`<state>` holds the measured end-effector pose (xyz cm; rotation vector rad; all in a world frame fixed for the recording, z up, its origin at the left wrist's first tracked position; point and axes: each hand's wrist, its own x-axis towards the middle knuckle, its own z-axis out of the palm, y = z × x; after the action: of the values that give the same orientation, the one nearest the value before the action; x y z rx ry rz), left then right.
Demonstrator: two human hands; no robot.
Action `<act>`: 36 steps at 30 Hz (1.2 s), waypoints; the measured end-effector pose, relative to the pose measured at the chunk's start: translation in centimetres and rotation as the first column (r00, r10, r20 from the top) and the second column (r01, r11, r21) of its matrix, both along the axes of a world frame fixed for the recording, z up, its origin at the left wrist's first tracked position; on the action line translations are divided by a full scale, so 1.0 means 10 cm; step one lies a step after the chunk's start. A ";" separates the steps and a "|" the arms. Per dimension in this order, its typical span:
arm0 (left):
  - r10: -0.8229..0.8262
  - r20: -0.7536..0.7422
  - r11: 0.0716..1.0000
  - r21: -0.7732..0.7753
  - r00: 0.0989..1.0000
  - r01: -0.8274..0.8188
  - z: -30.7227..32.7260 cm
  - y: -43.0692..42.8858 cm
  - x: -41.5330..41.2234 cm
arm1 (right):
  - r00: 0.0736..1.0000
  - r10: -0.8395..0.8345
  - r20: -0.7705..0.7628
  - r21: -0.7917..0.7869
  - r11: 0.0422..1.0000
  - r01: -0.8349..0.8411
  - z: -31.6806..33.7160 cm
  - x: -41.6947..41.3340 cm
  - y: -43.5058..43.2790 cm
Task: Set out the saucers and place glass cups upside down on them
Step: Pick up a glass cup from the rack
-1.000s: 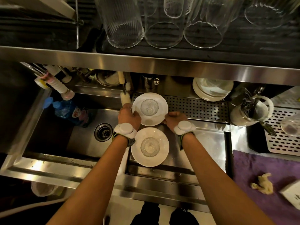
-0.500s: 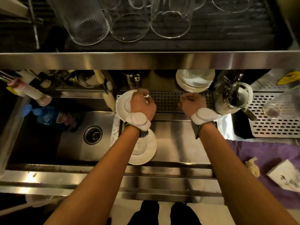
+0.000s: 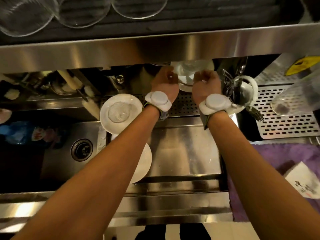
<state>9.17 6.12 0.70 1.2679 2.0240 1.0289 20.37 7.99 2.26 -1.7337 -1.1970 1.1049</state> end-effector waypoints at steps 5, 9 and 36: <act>-0.019 0.030 1.000 0.006 0.999 0.019 -0.08 0.29 0.02 | 0.999 -0.026 -0.021 0.048 0.998 0.027 -0.09 -0.03 0.14; 0.000 0.071 0.999 -0.050 0.997 0.004 -0.14 0.48 0.01 | 1.000 0.004 0.028 0.004 1.000 -0.004 -0.10 -0.06 0.23; 0.093 0.204 0.991 0.078 0.975 -0.111 0.08 -0.06 0.10 | 0.999 0.011 0.048 -0.054 0.998 -0.008 0.17 -0.12 -0.18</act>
<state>10.13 5.50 1.52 1.0655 1.9238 1.2547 19.13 6.22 3.99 -1.8068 -1.2160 1.1163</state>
